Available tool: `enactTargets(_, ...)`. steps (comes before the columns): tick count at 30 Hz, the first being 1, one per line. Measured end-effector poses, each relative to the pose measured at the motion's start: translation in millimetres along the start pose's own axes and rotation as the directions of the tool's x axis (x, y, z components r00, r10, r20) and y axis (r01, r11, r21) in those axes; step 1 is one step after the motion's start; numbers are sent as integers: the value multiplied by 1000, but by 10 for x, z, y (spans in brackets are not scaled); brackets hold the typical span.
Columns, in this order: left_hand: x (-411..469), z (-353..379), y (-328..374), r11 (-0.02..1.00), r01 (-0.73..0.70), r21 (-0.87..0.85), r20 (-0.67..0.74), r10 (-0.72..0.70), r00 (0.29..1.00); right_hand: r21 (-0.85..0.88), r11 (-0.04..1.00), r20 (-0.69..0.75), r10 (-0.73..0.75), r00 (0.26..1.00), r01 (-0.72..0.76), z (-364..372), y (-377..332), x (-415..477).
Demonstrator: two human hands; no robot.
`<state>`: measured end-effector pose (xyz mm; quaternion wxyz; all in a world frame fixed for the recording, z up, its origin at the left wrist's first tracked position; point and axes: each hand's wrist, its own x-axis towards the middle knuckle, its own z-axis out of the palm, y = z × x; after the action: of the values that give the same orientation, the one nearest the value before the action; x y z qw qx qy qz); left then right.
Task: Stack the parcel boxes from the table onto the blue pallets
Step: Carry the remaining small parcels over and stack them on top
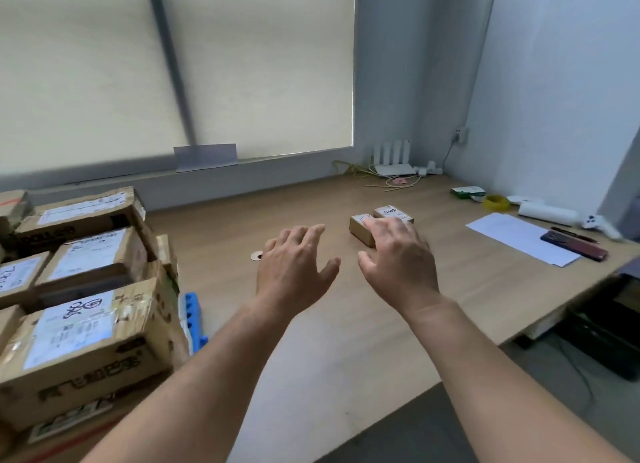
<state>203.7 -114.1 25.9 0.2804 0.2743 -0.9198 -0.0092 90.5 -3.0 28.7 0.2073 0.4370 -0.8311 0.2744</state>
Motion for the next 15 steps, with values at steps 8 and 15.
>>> enactTargets(8,-66,644,763,999,11,-40,73,-8,997,-93,995,38,33,999,-29,-2,867,-304)
enactTargets(15,-26,977,1102,997,55,-50,71,-51,996,-156,987,1,38,999,-37,22,1332,-360)
